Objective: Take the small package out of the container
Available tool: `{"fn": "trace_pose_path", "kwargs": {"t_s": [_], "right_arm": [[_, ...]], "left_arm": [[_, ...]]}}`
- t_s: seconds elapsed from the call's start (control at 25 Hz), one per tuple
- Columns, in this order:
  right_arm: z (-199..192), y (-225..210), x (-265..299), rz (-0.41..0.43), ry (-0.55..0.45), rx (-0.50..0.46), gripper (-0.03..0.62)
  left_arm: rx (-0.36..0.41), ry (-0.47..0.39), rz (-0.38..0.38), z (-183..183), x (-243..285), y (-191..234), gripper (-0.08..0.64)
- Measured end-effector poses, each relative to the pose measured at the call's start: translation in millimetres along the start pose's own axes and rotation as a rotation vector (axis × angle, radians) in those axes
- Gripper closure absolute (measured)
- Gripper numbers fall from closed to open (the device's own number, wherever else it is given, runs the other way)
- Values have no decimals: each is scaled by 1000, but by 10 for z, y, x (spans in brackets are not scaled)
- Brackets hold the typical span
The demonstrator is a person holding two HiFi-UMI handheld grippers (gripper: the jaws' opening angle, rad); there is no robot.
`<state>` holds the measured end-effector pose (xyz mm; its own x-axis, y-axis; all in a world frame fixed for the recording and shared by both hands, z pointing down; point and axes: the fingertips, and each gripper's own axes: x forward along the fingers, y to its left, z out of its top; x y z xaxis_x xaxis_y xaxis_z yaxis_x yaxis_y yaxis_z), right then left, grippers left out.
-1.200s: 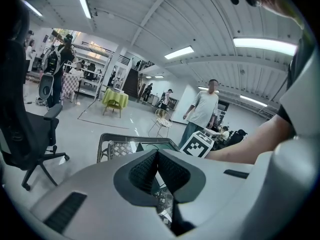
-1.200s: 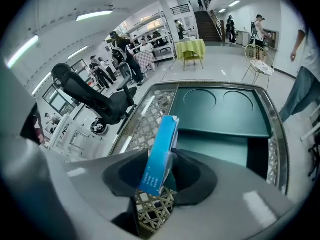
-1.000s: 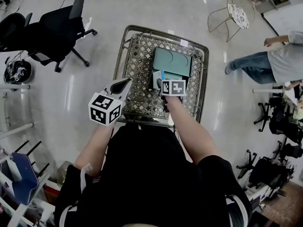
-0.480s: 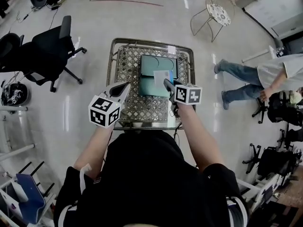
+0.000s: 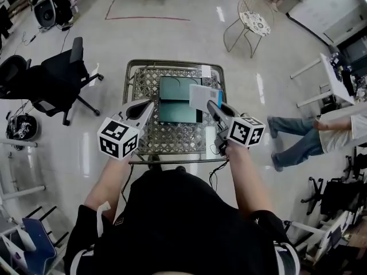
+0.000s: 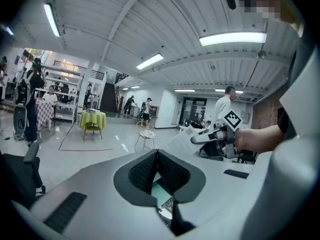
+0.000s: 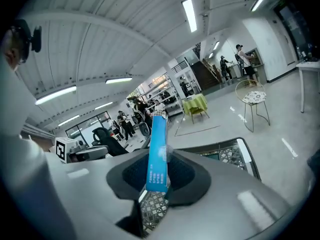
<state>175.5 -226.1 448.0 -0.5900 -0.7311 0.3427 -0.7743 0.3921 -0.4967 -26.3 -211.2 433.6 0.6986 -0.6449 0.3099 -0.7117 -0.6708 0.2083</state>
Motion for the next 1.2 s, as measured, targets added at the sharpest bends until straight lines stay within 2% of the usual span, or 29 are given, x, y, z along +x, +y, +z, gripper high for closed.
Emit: {"fn": "trace_pose_path", "kwargs": {"t_s": [0.16,0.6,0.8,0.96,1.2], "right_arm": [[238,41,-495,60,-90,-22,502],[652,112,-1591,188,-306,-170,502],[675,285,-1858,250,-362,-220,502],[670,363,-1977,265,-385,-239,503],[640,591,-1873,293,-413,-295,505]], "left_arm": [[48,-26,27,227,12,-245,554],[85,-102,71,738,-186,-1036,554],[95,-134,89,816,-316,-1238,554],[101,-131,93,766,-359,-1272,554],[107,-117,101,627,-434,-1191,554]]}}
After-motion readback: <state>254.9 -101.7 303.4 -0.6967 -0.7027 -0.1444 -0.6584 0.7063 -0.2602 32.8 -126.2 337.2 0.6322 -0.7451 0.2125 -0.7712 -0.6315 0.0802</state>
